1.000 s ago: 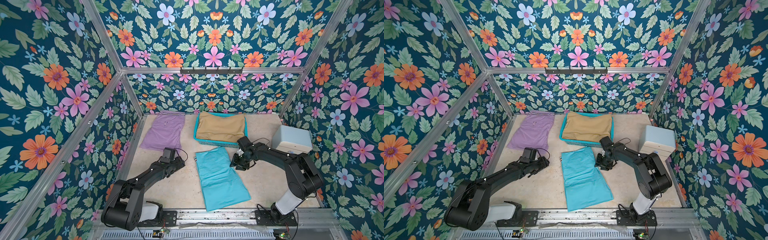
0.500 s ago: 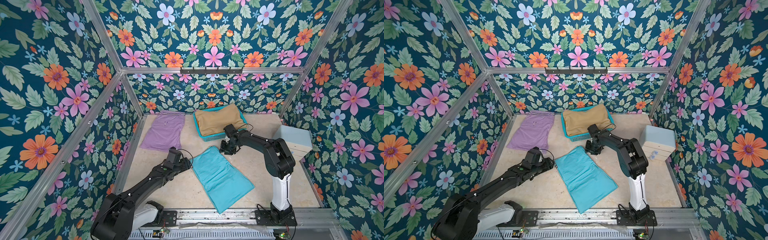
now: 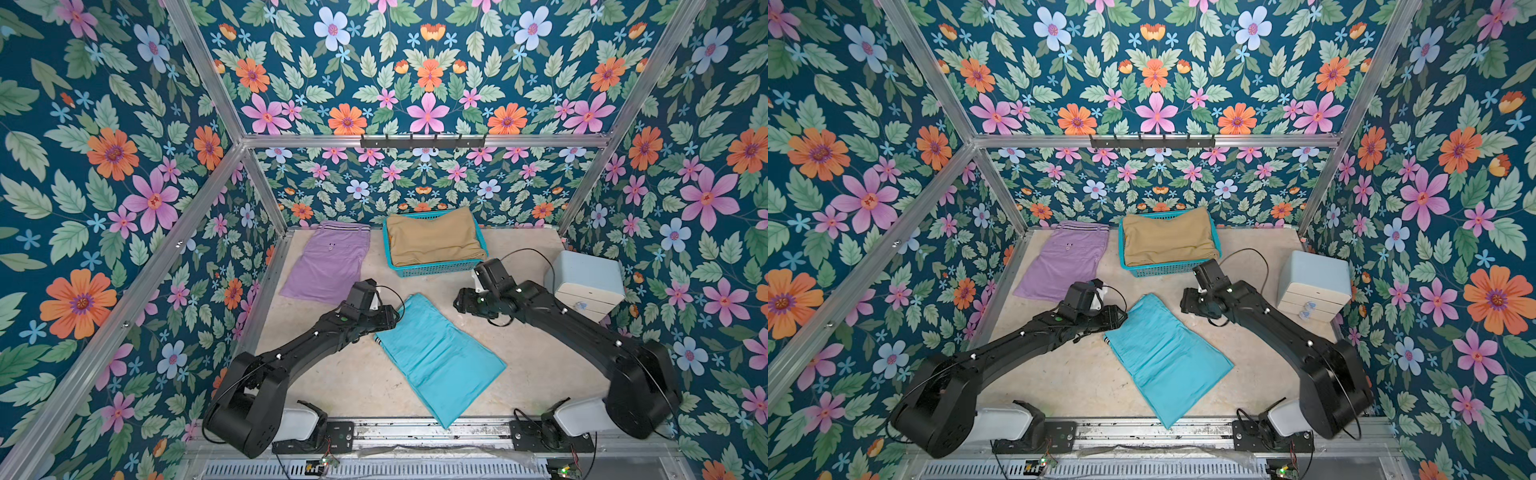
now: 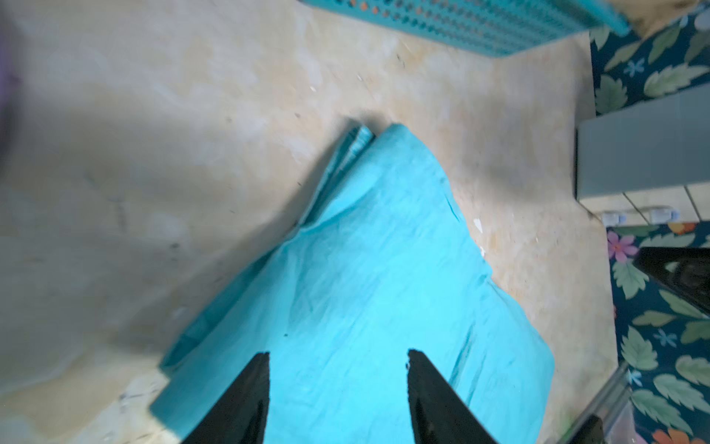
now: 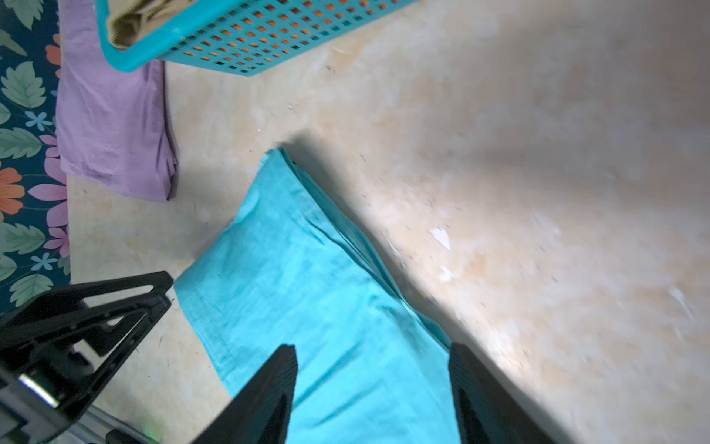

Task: Put the folded long pants in the basket
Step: Adjust the basket at the center of the board.

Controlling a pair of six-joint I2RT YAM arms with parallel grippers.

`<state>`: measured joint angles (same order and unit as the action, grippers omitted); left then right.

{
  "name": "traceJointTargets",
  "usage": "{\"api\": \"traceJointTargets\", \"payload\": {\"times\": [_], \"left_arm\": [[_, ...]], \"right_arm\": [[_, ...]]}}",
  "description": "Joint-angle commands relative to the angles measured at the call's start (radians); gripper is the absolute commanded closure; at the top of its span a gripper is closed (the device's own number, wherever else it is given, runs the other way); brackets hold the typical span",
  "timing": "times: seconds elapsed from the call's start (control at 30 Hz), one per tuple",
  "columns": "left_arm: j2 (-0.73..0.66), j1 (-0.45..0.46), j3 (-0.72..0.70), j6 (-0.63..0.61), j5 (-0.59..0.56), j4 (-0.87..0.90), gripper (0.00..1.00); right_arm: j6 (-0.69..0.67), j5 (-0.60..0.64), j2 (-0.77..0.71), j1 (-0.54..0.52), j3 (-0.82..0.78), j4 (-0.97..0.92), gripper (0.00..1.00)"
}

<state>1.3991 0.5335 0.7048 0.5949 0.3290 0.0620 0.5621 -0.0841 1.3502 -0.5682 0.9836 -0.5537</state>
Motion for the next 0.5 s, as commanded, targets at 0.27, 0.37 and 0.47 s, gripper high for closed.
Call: {"api": "traceJointTargets", "payload": {"times": [0.27, 0.37, 0.47], "left_arm": [[0.128, 0.037, 0.060, -0.017, -0.009, -0.075, 0.45], [0.137, 0.037, 0.055, -0.019, -0.011, -0.072, 0.44], [0.132, 0.037, 0.081, -0.050, -0.117, 0.041, 0.43]], "right_arm": [[0.378, -0.079, -0.493, -0.047, -0.451, -0.261, 0.43], [0.403, -0.119, -0.483, -0.048, -0.510, -0.189, 0.52], [0.400, -0.084, -0.391, -0.048, -0.507, -0.155, 0.58]]}}
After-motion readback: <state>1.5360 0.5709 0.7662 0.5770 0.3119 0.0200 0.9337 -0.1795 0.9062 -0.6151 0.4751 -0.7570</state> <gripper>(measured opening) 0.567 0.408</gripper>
